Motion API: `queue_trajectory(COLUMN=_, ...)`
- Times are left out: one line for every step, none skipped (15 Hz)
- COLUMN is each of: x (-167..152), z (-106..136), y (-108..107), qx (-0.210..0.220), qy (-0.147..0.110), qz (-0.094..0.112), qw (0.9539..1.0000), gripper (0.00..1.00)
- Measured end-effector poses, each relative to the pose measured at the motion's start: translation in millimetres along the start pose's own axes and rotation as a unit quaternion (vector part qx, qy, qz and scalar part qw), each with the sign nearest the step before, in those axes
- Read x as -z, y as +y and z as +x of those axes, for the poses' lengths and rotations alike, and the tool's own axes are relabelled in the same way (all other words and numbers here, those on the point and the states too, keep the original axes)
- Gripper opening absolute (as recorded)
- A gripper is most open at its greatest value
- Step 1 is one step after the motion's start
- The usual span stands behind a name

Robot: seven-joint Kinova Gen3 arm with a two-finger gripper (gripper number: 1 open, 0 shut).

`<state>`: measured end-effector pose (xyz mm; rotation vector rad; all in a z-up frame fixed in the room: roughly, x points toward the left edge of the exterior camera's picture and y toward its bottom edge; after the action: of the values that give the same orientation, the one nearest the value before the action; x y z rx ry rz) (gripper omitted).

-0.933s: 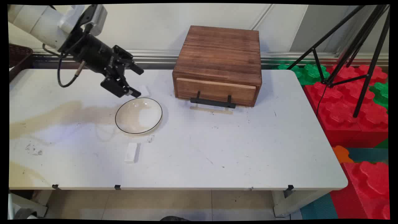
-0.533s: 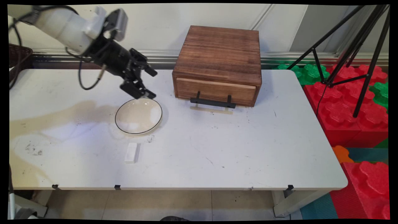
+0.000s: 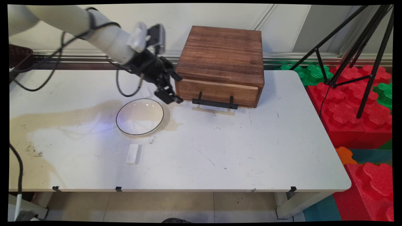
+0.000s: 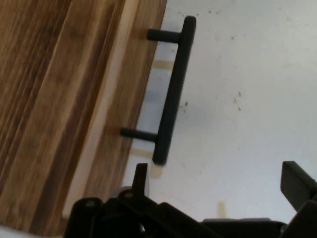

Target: Open the drawer

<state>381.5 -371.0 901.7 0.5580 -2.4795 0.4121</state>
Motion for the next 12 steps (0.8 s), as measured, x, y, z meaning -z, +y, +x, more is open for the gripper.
queue_trajectory(x=-7, z=3, y=-1, qx=-0.002, qy=-0.001, qz=0.0, qw=1.0, gripper=1.0)
queue_trajectory(x=-19, z=9, y=-1, qx=-0.005, qy=-0.002, qz=0.0, qw=1.0, gripper=1.0)
queue_trajectory(x=-29, z=13, y=-2, qx=-0.007, qy=-0.004, qz=-0.001, qw=1.0, gripper=1.0)
queue_trajectory(x=-40, z=17, y=-2, qx=-0.01, qy=-0.006, qz=-0.002, qw=0.9999, gripper=1.0)
queue_trajectory(x=-50, z=21, y=-2, qx=-0.012, qy=-0.008, qz=-0.003, qw=0.9999, gripper=1.0)
queue_trajectory(x=-56, z=23, y=-2, qx=-0.014, qy=-0.009, qz=-0.004, qw=0.9998, gripper=1.0)
queue_trajectory(x=-64, z=26, y=-1, qx=-0.018, qy=-0.012, qz=-0.005, qw=0.9998, gripper=1.0)
queue_trajectory(x=-70, z=28, y=-1, qx=-0.021, qy=-0.014, qz=-0.006, qw=0.9997, gripper=1.0)
queue_trajectory(x=-78, z=30, y=0, qx=-0.026, qy=-0.017, qz=-0.007, qw=0.9995, gripper=1.0)
queue_trajectory(x=-87, z=33, y=0, qx=-0.033, qy=-0.02, qz=-0.008, qw=0.9992, gripper=1.0)
queue_trajectory(x=-95, z=35, y=0, qx=-0.039, qy=-0.024, qz=-0.008, qw=0.9989, gripper=1.0)
queue_trajectory(x=-102, z=38, y=0, qx=-0.044, qy=-0.027, qz=-0.008, qw=0.9986, gripper=1.0)
